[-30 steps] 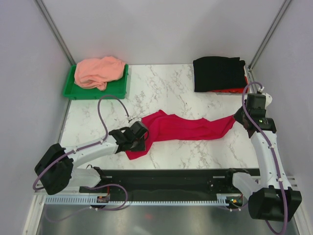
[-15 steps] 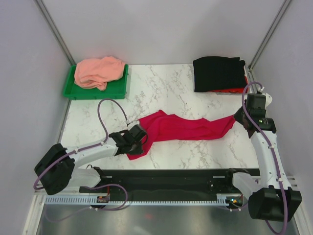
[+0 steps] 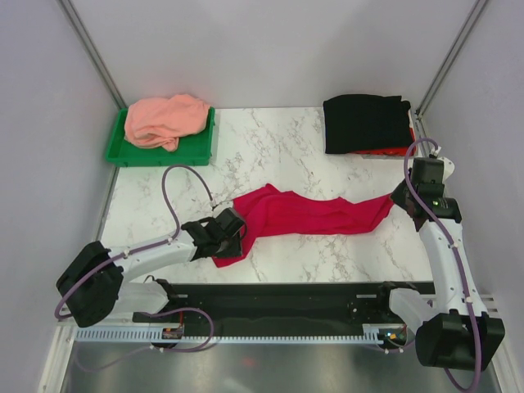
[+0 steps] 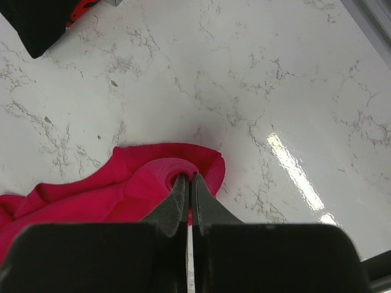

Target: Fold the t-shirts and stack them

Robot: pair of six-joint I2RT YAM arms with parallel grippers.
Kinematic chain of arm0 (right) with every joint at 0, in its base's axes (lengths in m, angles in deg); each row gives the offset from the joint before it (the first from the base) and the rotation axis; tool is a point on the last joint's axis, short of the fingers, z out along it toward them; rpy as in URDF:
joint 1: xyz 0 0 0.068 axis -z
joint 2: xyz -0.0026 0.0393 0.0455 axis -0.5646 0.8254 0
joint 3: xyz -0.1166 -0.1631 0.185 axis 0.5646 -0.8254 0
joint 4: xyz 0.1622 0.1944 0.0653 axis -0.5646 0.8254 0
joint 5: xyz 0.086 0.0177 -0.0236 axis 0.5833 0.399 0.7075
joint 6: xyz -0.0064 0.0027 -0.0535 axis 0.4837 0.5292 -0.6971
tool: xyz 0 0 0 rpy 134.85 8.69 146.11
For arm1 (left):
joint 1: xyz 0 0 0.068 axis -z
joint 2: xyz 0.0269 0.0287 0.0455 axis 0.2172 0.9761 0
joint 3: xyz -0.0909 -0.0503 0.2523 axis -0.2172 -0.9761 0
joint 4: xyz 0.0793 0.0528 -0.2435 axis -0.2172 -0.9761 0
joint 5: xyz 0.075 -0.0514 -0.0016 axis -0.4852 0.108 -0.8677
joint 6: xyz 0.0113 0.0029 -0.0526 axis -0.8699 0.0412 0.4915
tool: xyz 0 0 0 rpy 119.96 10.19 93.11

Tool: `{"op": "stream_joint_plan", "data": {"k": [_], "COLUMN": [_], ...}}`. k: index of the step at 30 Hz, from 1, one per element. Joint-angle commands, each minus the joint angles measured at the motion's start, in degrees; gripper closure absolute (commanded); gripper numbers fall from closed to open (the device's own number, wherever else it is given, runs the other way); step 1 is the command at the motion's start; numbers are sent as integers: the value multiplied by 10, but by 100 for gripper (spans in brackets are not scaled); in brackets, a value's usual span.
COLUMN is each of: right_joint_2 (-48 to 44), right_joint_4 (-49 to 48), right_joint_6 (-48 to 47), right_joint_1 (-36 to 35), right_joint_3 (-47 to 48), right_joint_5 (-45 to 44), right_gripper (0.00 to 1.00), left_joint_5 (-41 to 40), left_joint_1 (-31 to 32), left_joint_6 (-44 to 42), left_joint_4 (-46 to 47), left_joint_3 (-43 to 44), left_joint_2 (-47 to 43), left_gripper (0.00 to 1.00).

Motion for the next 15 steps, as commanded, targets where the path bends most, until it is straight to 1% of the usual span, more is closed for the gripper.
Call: {"op": "stream_joint_plan", "data": {"k": [1, 6, 9, 15], "right_joint_2": [-6, -2, 0, 0], "right_joint_4": [-19, -22, -24, -25], "right_joint_6": [-7, -6, -6, -9], "right_joint_1": [2, 2, 2, 2], "right_joint_3": [-3, -6, -7, -7], "right_joint_5": [1, 5, 6, 4], "right_gripper": [100, 100, 100, 100], "left_joint_5": [-21, -37, -39, -33], "left_joint_1": [2, 2, 2, 2], "left_joint_6": [16, 9, 4, 4], "left_joint_4": [17, 17, 18, 33], "left_joint_3": [11, 21, 35, 48], "left_joint_2": [-4, -15, 1, 36], "left_gripper": [52, 54, 56, 65]}}
